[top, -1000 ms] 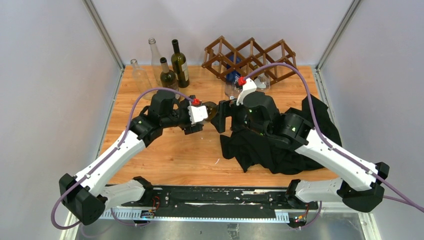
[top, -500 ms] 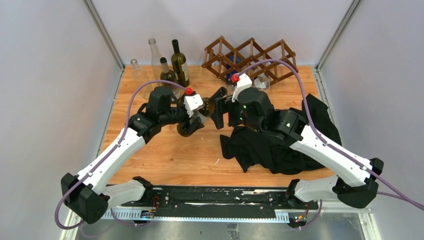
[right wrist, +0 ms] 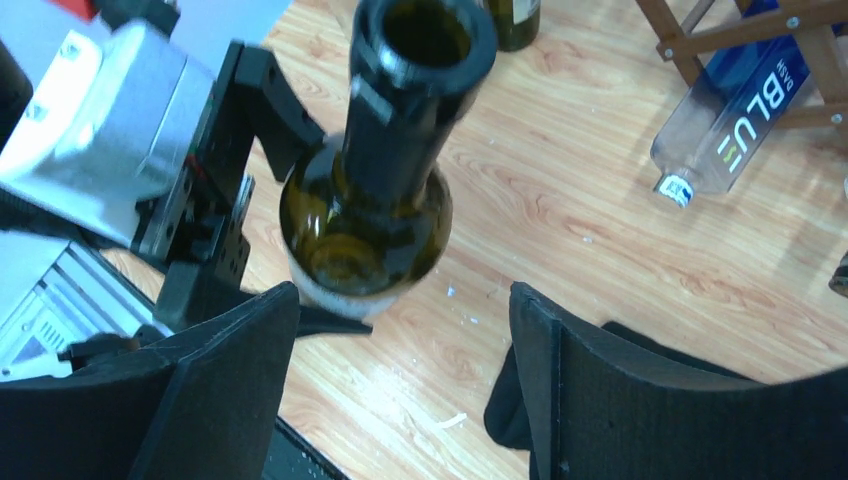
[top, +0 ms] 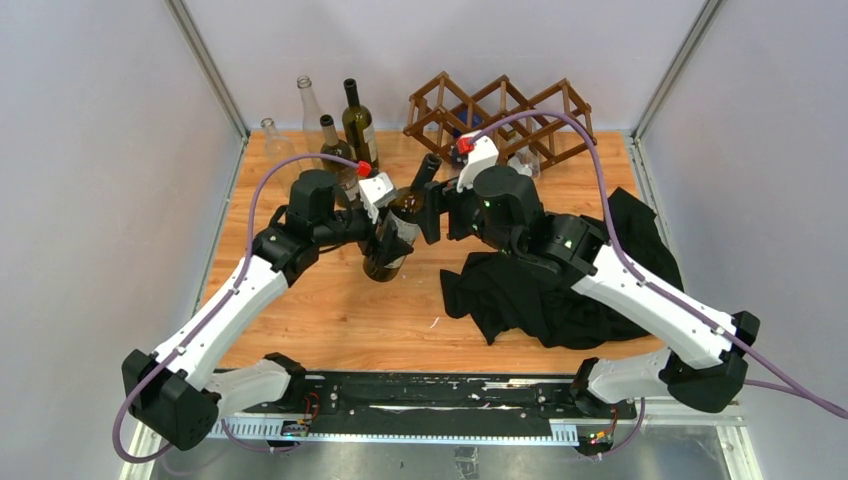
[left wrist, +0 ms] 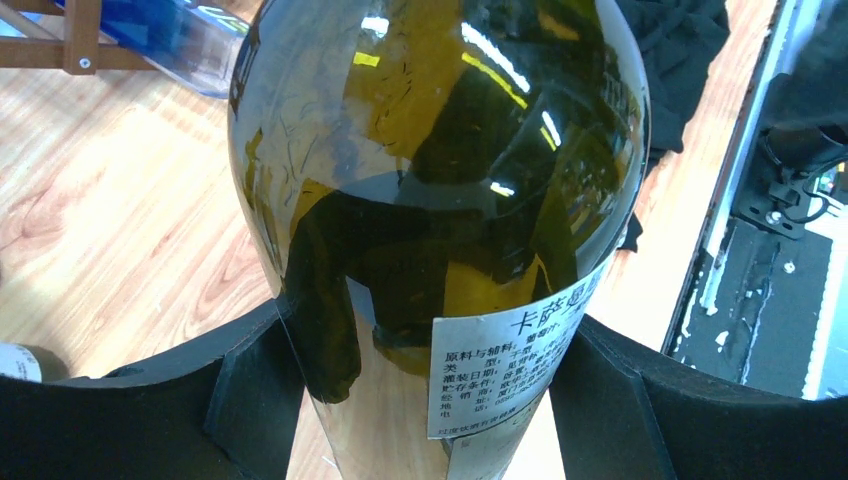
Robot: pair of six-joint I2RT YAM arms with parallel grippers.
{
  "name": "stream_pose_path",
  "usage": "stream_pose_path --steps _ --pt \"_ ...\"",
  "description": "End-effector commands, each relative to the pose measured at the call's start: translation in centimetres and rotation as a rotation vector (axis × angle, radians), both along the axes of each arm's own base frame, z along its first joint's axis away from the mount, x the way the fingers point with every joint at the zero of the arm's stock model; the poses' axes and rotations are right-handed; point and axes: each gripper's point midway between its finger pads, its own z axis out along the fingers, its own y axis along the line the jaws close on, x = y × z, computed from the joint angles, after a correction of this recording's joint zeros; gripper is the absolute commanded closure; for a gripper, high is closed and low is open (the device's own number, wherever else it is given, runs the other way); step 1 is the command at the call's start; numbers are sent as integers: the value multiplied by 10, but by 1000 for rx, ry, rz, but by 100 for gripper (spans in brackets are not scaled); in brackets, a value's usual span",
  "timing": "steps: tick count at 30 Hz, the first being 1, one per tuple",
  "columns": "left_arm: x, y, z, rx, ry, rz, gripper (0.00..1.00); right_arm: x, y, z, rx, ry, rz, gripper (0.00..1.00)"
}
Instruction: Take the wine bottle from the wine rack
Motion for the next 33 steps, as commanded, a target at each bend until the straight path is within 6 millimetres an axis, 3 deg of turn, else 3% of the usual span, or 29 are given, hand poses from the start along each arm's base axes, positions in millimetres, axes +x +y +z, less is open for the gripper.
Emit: stream_pose_path --steps 1,8,10,11,12,13,15,16,17,22,25,29,33 --pt "-9 -5 38 -95 -103 -52 100 25 12 29 70 -73 -15 21" --pt "-16 -2 36 -83 -124 -65 100 49 32 34 124 -60 6 38" --pt "-15 -1 35 -75 -126 -62 100 52 38 34 127 -54 22 53" --pt "-14 0 37 -73 -132 -55 100 53 42 32 125 -49 30 64" --pt "-13 1 37 -71 -133 -44 94 54 43 30 122 -45 32 80" --pt "-11 2 38 -66 -132 -36 76 55 44 28 120 -40 30 95" --pt "-7 5 37 -50 -126 -6 37 59 46 23 112 -31 27 100" --pt "-4 8 37 -42 -120 18 7 61 46 22 106 -34 28 100" --pt "-1 10 36 -32 -113 38 1 64 46 22 98 -42 29 100" --pt "20 34 45 -44 14 128 0 93 47 21 2 -117 13 100" --pt "39 61 44 -18 98 214 0 110 51 24 -35 -153 11 100" --pt "64 105 59 -42 101 370 0 142 63 21 -91 -198 0 100" --pt "80 133 61 -15 116 479 0 176 78 19 -103 -237 -11 100"
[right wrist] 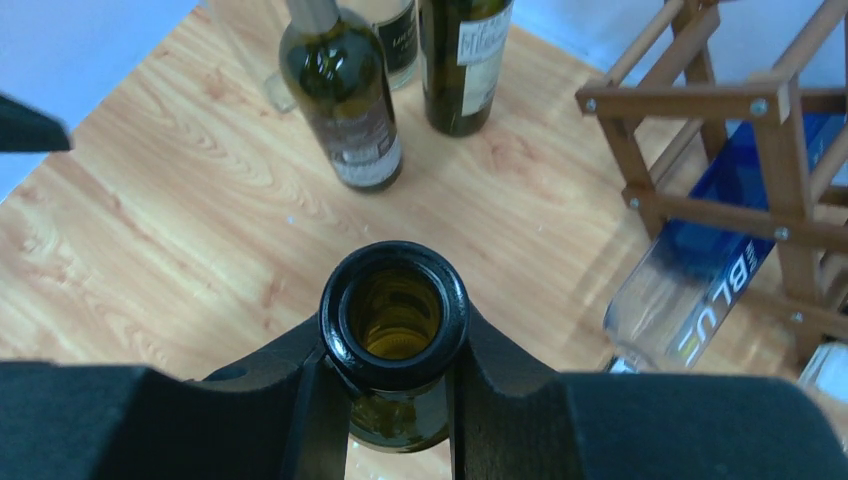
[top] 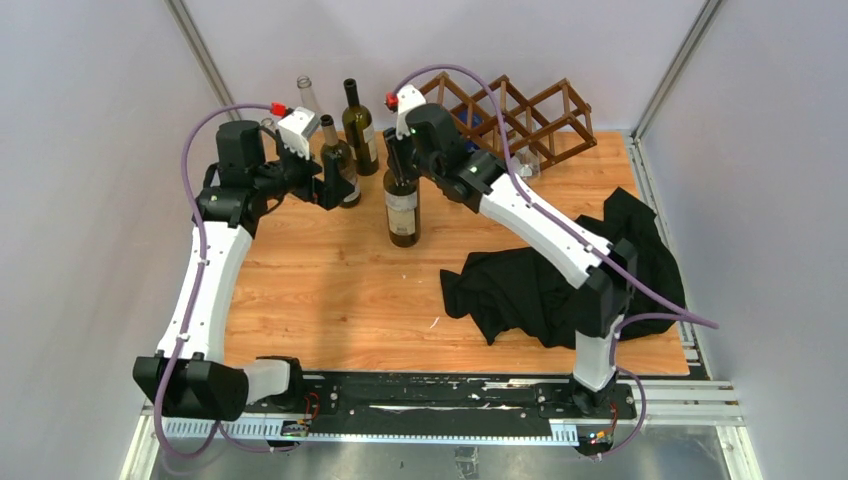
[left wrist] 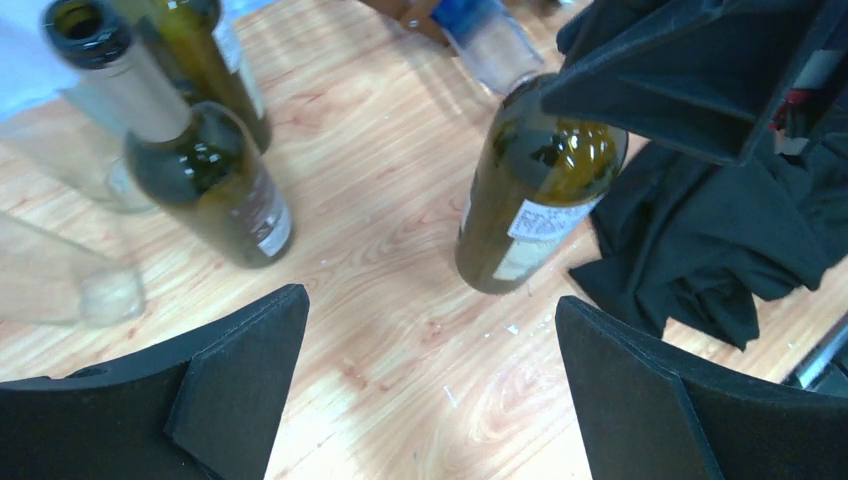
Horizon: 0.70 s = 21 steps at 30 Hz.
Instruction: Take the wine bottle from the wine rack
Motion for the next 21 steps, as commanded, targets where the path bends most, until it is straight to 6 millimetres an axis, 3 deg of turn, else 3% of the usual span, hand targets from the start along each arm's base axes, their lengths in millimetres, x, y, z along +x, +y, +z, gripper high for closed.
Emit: stream_pose_path --steps 1,5,11,21 --pt "5 23 4 5 64 93 0 48 11 52 74 -188 -27 100" --pt "14 36 -2 23 99 168 0 83 21 54 114 -224 -52 100" --pt "18 43 -10 47 111 201 0 119 29 40 159 -252 -81 100" --pt "21 41 -22 50 123 180 0 141 46 13 156 -279 -55 100"
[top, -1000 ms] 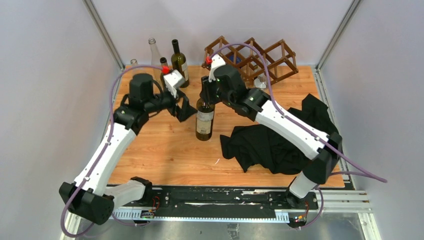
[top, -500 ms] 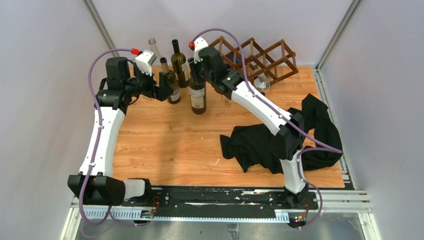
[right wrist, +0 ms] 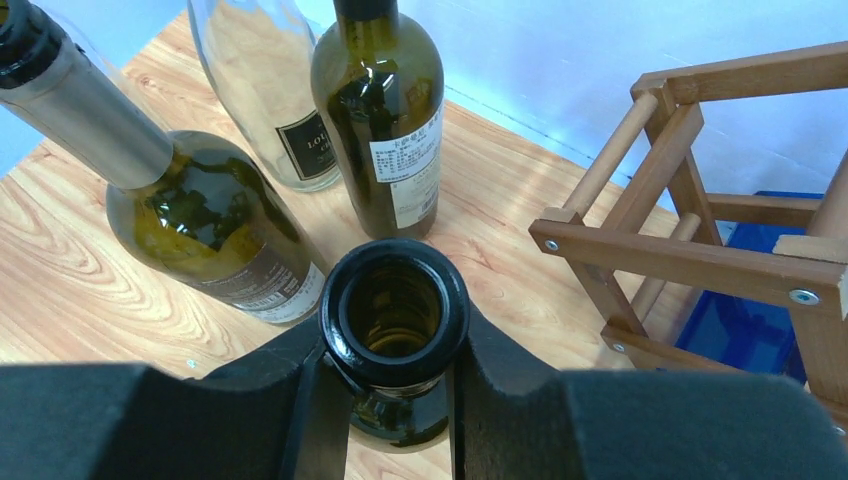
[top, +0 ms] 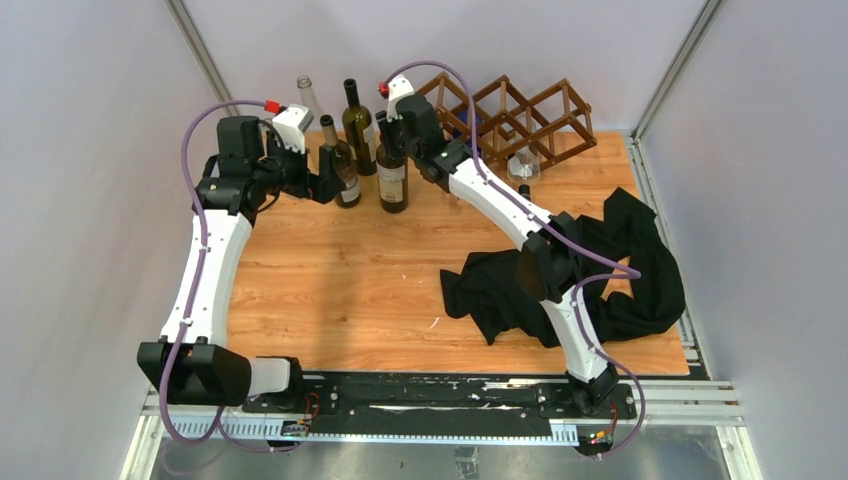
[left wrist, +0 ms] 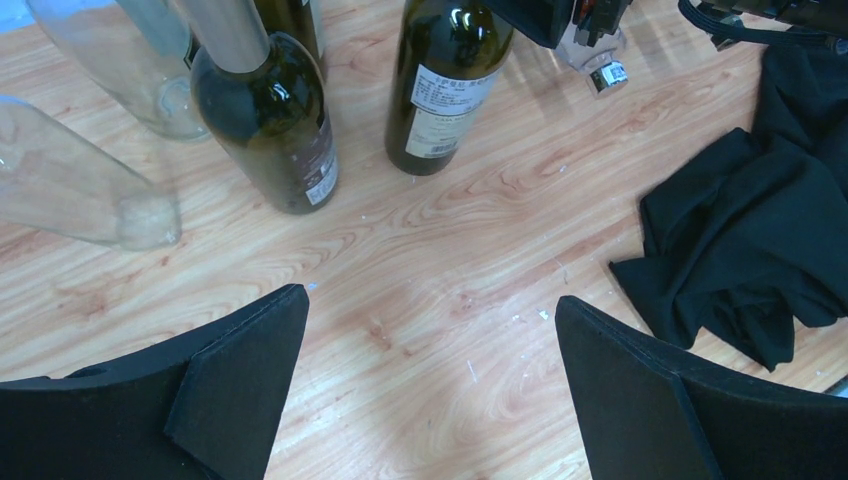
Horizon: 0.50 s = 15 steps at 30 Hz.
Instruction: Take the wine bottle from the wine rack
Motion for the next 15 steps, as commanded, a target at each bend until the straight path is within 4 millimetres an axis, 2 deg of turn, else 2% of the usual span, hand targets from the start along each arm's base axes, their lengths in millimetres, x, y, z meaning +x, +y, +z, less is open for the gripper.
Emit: stream_pose_path --steps 1,4,6,7,9,10,11,15 --pt "4 2 -7 8 8 1 0 8 8 56 107 -159 21 100" --pt "5 2 -6 5 8 3 0 8 10 58 108 -178 33 99" --pt "6 2 -5 8 2 2 0 5 11 54 93 -171 51 87" --pt "6 3 -4 10 -2 2 0 3 11 51 83 -165 55 67" --pt "7 4 -3 16 -10 5 0 -1 9 51 80 -159 51 42" --pt "7 4 -2 18 -14 4 0 -4 6 48 65 -140 52 25" --pt "7 4 -1 19 -17 2 0 -7 3 46 51 -127 46 16" --pt "6 3 -2 16 -21 -4 0 -19 -9 53 13 -114 20 11"
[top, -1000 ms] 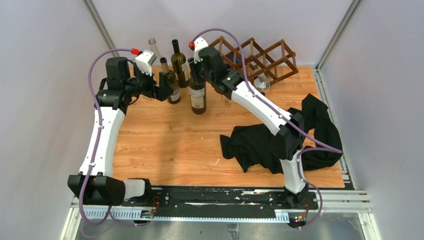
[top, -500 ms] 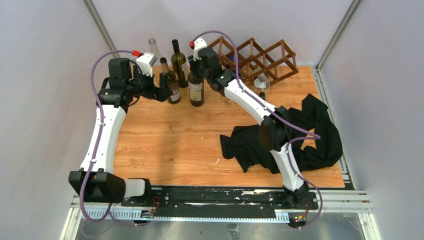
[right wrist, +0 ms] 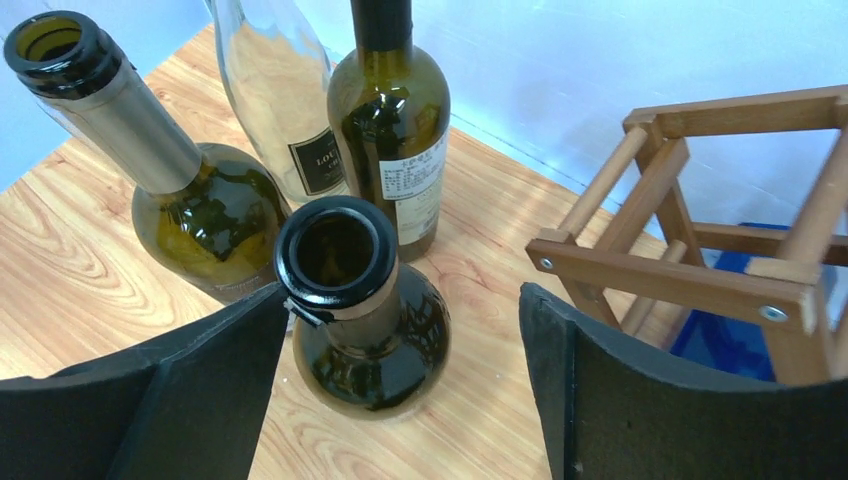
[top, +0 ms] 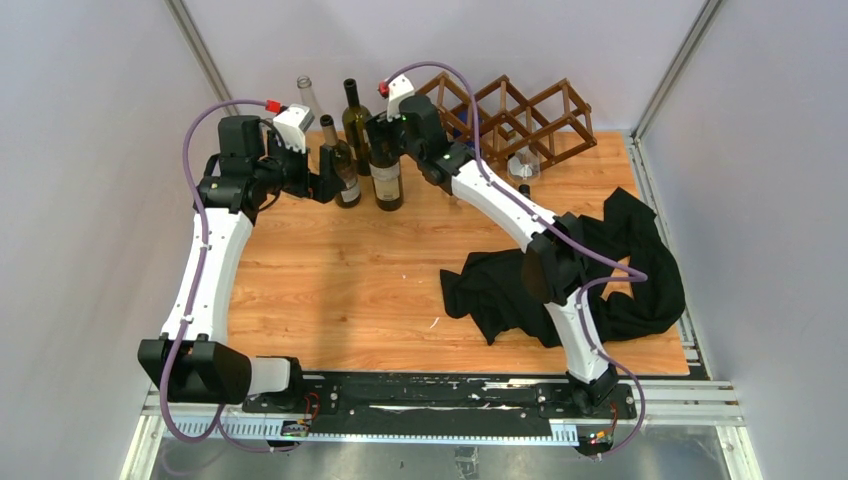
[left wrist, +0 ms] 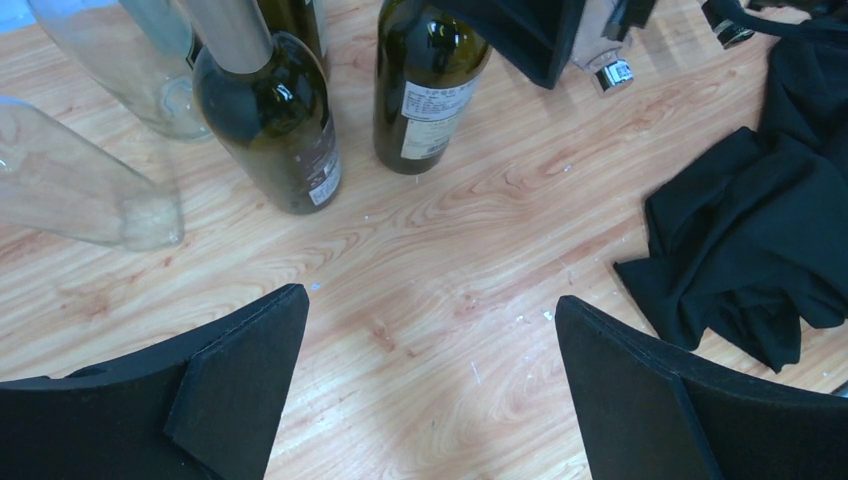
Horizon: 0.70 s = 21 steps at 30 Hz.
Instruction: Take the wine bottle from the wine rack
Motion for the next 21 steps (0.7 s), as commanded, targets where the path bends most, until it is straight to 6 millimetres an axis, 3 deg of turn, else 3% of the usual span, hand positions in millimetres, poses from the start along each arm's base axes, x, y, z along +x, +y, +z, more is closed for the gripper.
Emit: stream_pose_path --steps 1,7,11,17,21 --pt "3 1 -1 6 -17 -6 0 -21 -20 51 11 -51 -34 11" --pt "4 1 -3 2 -9 -8 0 -49 -55 77 32 -49 -66 8" --pt "2 1 -4 15 -11 -24 0 -67 -91 74 61 41 -123 7" --pt "2 1 -7 36 7 -46 0 -66 -161 6 22 237 -361 6" --pt "3 -2 -8 17 19 -53 0 -59 -179 -46 63 386 -404 5"
